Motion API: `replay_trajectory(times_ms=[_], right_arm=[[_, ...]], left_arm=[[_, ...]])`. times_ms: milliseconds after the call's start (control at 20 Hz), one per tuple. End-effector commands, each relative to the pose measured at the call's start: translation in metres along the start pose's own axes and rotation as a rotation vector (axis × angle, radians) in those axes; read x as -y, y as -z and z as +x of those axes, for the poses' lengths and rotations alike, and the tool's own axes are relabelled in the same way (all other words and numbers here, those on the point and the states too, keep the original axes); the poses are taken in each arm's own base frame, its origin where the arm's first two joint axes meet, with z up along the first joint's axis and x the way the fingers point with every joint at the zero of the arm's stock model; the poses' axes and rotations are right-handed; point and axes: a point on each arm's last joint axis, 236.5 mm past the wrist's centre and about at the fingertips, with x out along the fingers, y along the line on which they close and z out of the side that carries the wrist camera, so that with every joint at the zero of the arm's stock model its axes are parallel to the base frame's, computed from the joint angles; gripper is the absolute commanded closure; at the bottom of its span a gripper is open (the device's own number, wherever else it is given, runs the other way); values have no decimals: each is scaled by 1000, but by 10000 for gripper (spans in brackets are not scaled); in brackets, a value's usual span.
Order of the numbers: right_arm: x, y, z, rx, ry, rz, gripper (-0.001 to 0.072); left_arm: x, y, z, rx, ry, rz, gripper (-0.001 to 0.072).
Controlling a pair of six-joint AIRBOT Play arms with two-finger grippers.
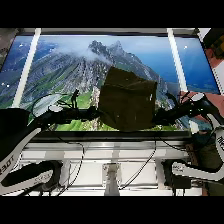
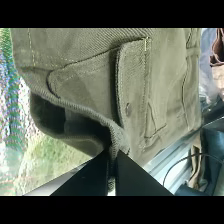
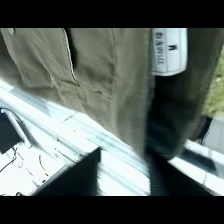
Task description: Fold the clothes and pants, and hang the long-sleeved shirts on hangers.
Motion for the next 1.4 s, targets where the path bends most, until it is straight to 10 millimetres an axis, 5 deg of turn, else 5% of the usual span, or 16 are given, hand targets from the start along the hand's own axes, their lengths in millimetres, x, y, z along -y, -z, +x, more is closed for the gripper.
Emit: replay_trajectory(times_ms=[0, 200, 300, 500, 600, 800, 950, 1100, 1350], right_arm=[[-13, 7, 3, -25, -64, 4, 675], [-47, -7, -8, 53, -195, -20, 680], [-81, -23, -28, 156, -305, -48, 680], [-147, -66, -103, 512, -434, -132, 680], [-178, -81, -146, 688, -468, -167, 681], [-230, -89, -187, 824, -468, -255, 681], [-263, -104, -214, 953, -482, -270, 681], [-288, -120, -237, 1107, -493, -264, 681], [-293, -150, -283, 1424, -492, -155, 681]], left_arm=[[0, -1, 0, 1, 0, 0, 695], [12, -24, -8, 61, 19, 62, 697], [52, -70, -33, 178, 78, 131, 698], [163, -163, -123, 452, 186, 347, 699], [203, -186, -154, 535, 176, 446, 699], [268, -218, -205, 717, 216, 545, 699], [292, -223, -221, 765, 254, 568, 699], [296, -236, -225, 836, 248, 544, 699], [281, -263, -210, 860, 238, 480, 699]])
